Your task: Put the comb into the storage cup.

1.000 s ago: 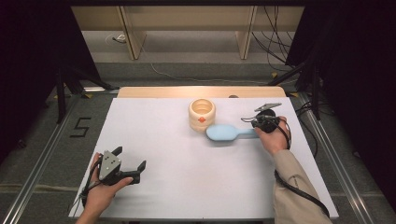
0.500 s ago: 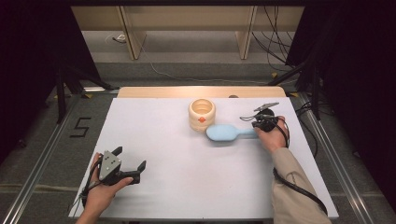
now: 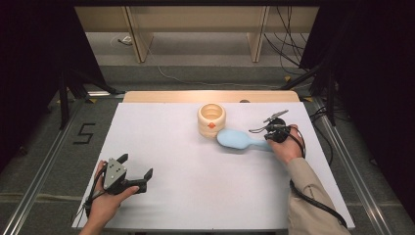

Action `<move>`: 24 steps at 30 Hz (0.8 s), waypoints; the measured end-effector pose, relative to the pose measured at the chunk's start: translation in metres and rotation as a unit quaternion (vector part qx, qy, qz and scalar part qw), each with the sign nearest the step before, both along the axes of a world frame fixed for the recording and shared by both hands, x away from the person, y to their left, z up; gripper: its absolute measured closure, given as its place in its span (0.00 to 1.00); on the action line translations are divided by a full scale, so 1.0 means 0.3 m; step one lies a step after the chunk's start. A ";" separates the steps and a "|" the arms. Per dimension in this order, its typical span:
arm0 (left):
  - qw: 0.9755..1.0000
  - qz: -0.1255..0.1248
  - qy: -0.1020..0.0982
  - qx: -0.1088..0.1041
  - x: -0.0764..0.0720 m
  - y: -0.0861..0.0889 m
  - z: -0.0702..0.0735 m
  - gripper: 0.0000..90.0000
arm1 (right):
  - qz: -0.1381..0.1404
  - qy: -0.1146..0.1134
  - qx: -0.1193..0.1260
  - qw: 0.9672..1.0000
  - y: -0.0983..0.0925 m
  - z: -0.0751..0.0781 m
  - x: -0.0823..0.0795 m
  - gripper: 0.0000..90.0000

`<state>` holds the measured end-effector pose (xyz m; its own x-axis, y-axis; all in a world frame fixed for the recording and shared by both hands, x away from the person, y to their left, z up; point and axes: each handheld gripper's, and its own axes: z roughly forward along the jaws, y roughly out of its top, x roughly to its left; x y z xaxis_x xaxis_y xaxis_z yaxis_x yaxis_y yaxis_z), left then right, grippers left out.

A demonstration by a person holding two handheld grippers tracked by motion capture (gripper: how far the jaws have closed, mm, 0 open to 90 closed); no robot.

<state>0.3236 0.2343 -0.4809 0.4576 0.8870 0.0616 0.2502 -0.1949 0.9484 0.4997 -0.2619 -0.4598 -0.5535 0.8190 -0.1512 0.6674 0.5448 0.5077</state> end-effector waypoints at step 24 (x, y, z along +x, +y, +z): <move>1.000 0.000 0.000 0.000 -0.002 -0.002 0.001 0.01 | 0.029 0.072 -0.021 0.997 0.054 -0.005 -0.189 1.00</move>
